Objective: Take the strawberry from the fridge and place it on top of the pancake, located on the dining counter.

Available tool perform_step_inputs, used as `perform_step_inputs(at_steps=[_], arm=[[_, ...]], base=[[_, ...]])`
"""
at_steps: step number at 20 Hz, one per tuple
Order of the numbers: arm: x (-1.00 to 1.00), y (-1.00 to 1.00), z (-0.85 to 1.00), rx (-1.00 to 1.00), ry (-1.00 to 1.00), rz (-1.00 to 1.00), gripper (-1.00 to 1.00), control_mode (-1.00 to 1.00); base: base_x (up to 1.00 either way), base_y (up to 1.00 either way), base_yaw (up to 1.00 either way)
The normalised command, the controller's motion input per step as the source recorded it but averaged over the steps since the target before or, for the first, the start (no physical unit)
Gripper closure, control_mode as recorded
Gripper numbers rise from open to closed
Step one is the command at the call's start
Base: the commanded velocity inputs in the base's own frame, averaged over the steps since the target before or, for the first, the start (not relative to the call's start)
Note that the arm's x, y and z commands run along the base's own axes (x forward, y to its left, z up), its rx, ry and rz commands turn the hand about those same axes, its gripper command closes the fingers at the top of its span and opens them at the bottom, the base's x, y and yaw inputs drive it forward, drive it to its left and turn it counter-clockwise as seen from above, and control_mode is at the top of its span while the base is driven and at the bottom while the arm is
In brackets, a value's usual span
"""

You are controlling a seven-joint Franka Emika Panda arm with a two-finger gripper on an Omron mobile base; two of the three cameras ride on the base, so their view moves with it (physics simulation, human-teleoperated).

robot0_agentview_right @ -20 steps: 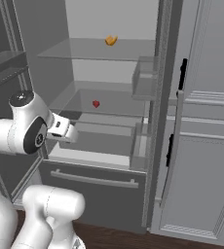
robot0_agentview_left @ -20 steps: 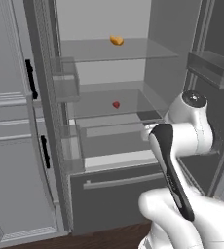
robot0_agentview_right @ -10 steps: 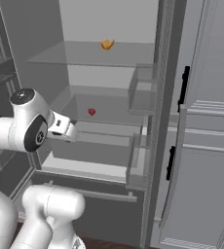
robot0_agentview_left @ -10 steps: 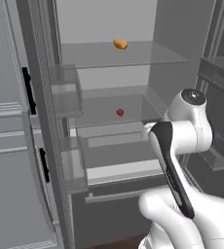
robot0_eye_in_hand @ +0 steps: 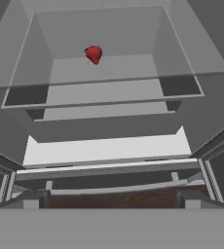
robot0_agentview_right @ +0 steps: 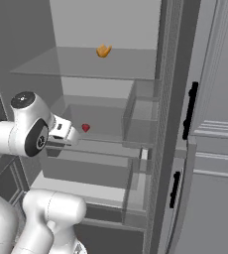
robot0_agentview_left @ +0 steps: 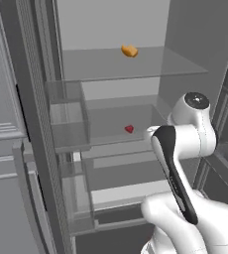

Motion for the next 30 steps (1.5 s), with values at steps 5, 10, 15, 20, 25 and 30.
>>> perform_step_inputs(at_steps=[5,10,15,20,25,30], arm=[[0.0,0.0,0.0,0.0,0.0,0.0,-1.0,1.0],[0.32,0.05,-0.04,0.0,0.01,0.0,-1.0,-1.0],[0.93,0.35,-0.23,-0.05,0.01,0.0,-1.0,-1.0],[0.67,0.18,-0.34,-0.02,0.0,0.0,-1.0,-1.0],[0.32,-0.01,-0.44,0.0,0.0,0.0,-1.0,-1.0],[0.43,-0.03,-0.29,0.0,0.0,0.0,-1.0,-1.0]], base=[[0.53,0.0,0.0],[0.0,0.0,0.01],[0.0,0.0,0.0],[0.0,0.0,0.0],[0.0,0.0,0.0],[0.0,0.0,0.0]])
